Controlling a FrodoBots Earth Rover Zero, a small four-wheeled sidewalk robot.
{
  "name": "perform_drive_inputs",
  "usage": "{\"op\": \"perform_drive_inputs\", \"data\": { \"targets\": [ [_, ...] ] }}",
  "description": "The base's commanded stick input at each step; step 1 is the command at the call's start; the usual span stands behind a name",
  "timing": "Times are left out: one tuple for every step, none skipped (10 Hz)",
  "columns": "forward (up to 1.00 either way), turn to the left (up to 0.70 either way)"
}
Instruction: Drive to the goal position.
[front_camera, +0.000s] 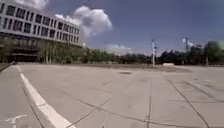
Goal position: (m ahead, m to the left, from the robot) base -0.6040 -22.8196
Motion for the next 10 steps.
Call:
{"op": "perform_drive_inputs", "data": {
  "targets": [
    [0.00,-0.74],
    [0.00,-0.74],
    [0.00,-0.74],
    [0.00,-0.74],
    [0.00,-0.74],
    [0.00,-0.74],
    [0.00,-0.74],
    [0.00,-0.74],
    [0.00,-0.74],
    [0.00,-0.74]
  ]
}}
